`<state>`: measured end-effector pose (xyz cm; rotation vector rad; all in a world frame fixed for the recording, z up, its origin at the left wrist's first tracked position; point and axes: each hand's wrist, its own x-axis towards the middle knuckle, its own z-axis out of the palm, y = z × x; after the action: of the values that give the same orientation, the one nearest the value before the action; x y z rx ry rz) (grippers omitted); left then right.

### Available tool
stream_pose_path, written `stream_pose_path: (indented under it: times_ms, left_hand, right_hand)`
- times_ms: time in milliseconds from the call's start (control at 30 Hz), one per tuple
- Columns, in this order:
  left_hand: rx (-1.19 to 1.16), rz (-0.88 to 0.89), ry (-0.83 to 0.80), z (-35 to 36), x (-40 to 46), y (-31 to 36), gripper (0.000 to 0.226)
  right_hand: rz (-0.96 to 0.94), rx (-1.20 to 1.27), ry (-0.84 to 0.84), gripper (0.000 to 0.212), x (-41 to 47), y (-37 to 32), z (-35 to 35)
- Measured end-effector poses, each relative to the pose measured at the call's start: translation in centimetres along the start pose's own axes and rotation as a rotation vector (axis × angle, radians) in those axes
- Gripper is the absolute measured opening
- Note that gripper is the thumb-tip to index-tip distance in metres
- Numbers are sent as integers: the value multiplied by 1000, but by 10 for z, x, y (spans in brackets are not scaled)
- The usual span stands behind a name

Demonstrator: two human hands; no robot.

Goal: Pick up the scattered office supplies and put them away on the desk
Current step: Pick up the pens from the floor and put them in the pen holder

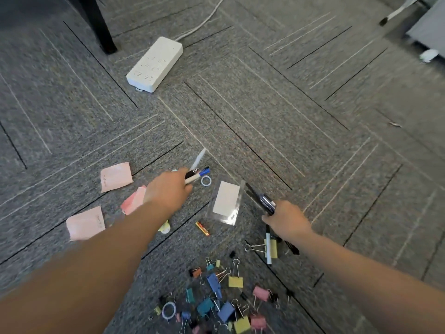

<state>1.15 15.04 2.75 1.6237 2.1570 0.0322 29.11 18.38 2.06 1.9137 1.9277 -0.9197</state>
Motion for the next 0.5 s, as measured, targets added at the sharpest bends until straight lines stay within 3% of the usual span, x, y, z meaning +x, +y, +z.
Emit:
stream_pose_path:
  times_ms: [167,400,500]
  left_hand:
    - [-86,79,-52,19,-16,25,24]
    - [24,120,-129,32,-41,33,19]
    - [61,135,-159,34,-48,34,24]
  right_hand:
    - [88,125,-7,37,-10,5,20]
    - [74,133,-47,10,-16,4,25]
    - [38,170,-51,22,-22,3,27]
